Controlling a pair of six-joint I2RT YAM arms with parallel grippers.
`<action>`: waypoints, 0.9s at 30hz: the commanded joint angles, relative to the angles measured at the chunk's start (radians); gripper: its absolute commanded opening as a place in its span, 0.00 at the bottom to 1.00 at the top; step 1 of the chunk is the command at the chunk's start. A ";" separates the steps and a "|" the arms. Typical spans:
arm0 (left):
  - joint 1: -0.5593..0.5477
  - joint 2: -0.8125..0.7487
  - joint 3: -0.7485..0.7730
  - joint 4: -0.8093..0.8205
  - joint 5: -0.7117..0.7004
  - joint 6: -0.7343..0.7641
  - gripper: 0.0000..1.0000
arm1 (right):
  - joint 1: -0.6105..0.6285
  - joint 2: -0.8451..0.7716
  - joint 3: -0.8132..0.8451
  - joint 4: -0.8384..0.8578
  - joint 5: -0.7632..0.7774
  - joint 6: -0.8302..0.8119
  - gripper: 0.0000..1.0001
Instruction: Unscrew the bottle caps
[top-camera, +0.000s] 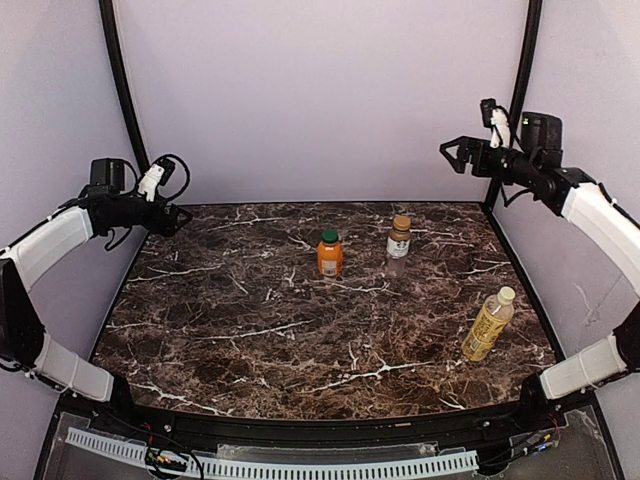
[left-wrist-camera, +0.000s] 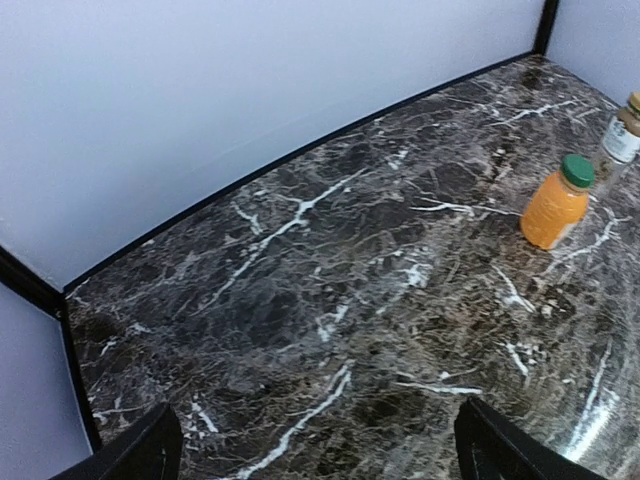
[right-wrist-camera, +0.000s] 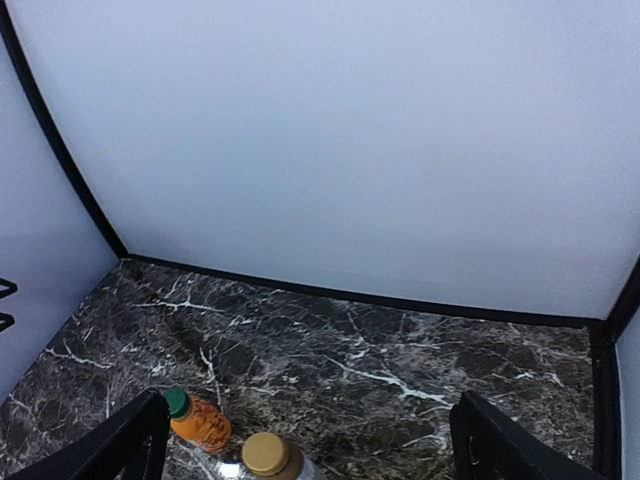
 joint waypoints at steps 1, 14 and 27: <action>-0.096 -0.067 0.097 -0.389 0.067 0.093 0.96 | 0.168 0.145 0.190 -0.317 0.170 -0.014 0.99; -0.229 -0.061 0.174 -0.526 0.008 0.073 0.95 | 0.360 0.581 0.544 -0.671 0.335 -0.072 0.99; -0.252 -0.041 0.177 -0.525 0.020 0.062 0.95 | 0.364 0.643 0.546 -0.685 0.344 -0.060 0.69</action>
